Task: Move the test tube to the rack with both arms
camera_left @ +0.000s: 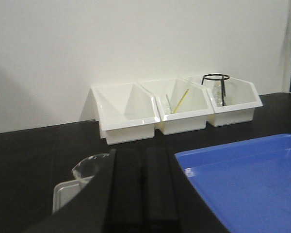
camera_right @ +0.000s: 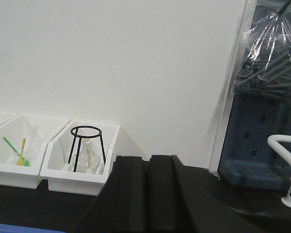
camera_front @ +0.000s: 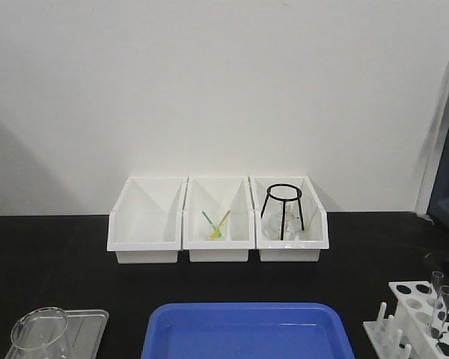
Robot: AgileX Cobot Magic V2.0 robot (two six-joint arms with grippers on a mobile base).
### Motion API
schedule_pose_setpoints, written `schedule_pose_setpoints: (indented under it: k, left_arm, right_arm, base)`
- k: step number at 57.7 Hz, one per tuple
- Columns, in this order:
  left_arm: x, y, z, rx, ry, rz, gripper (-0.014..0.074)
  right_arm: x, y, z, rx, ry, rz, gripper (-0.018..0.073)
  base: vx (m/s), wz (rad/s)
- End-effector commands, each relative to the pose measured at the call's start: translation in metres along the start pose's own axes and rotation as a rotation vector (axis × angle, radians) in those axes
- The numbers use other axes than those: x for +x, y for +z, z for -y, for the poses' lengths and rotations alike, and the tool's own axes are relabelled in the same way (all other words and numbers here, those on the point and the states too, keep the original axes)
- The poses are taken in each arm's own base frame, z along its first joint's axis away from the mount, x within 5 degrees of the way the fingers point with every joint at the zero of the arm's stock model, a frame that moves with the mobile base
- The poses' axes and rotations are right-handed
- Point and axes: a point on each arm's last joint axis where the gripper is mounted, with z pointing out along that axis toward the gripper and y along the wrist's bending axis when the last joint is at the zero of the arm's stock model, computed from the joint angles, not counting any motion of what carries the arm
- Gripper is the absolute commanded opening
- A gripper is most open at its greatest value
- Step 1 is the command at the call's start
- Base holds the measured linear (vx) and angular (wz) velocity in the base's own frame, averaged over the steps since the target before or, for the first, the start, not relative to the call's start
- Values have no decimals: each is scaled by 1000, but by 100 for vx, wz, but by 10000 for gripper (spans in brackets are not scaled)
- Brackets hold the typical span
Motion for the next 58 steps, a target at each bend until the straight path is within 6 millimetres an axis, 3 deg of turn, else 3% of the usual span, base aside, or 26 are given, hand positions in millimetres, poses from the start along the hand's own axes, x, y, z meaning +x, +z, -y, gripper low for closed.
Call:
schedule_pose_setpoints:
  k: [1,12,45,58]
  left_arm:
    - [3,-12,-3,-51,15,136,-6]
    - [9,-13,-4,-73,107,43,-6]
    - [10,-13,-4,-75,107,37,-6]
    - [10,-13,-4,-75,107,35,-6]
  right_arm:
    - [-15,0,0,-16,0,81,-11]
    - [-15,0,0,-16,1,81,-11]
    - [-15,0,0,-17,0,79,-11]
    - [-16,1,-9,-74,12,80,-11]
  base:
    - [0,0]
    - [0,0]
    - [0,0]
    - [0,0]
